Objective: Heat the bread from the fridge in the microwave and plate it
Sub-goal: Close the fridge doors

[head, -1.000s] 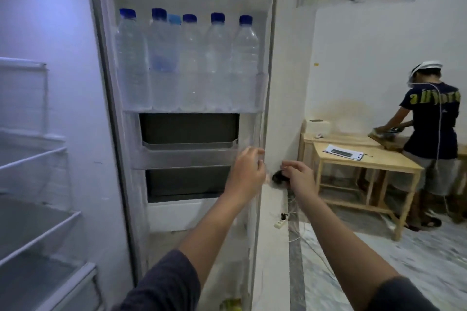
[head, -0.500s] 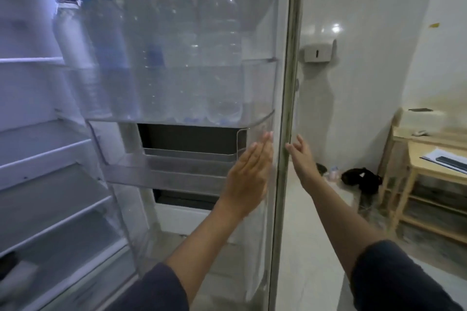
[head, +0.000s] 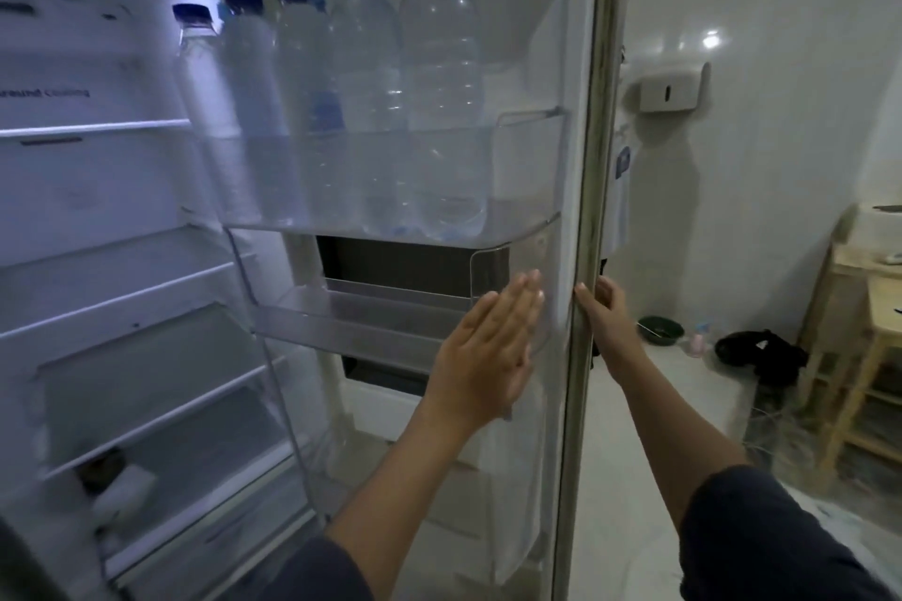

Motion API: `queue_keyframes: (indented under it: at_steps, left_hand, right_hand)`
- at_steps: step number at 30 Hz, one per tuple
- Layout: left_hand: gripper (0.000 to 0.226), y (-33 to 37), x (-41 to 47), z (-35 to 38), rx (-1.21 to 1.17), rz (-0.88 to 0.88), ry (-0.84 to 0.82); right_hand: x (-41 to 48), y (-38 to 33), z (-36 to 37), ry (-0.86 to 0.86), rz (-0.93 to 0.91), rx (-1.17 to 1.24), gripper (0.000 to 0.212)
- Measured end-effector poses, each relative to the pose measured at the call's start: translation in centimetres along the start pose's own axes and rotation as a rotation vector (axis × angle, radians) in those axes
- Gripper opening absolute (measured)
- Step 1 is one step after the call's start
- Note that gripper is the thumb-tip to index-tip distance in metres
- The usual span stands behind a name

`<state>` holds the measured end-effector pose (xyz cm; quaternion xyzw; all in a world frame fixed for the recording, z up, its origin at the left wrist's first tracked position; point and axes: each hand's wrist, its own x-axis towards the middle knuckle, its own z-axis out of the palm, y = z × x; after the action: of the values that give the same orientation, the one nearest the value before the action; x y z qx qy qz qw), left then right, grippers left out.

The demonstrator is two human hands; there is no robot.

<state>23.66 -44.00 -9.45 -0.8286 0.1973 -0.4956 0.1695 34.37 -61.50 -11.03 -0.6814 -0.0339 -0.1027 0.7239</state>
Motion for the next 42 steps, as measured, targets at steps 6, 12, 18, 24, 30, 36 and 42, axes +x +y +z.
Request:
queue_keyframes:
  at_steps: [6, 12, 18, 24, 30, 36, 42]
  left_hand:
    - [0.059, -2.1, -4.5, -4.0, -0.017, -0.080, 0.081]
    - [0.062, -4.9, -9.8, -9.3, -0.097, -0.267, 0.031]
    - [0.064, -9.3, -14.4, -13.8, -0.255, -0.418, 0.012]
    - [0.063, -12.9, -17.0, -16.3, -0.291, -0.569, 0.002]
    - [0.058, -15.4, -16.5, -18.1, -0.437, -0.646, 0.082]
    - [0.068, -18.6, -15.4, -18.7, -0.414, -0.717, 0.226]
    - [0.071, -24.5, -13.8, -18.9, -0.182, -0.704, 0.312]
  right_hand:
    - [-7.7, -0.5, 2.0, 0.105, -0.051, 0.002, 0.056]
    - [-16.5, -1.5, 5.9, 0.176, -0.112, -0.006, 0.058]
    - [-23.8, -2.1, 11.1, 0.206, -0.274, -0.083, 0.048]
    - [-27.7, -2.3, 14.8, 0.029, -0.484, -0.242, 0.042]
    - [-27.0, -5.6, 19.2, -0.057, -0.772, -0.273, 0.020]
    - [-23.5, -8.0, 25.5, -0.176, -0.878, -0.118, 0.034]
    - [-20.6, -8.6, 32.4, -0.348, -1.032, -0.007, 0.049]
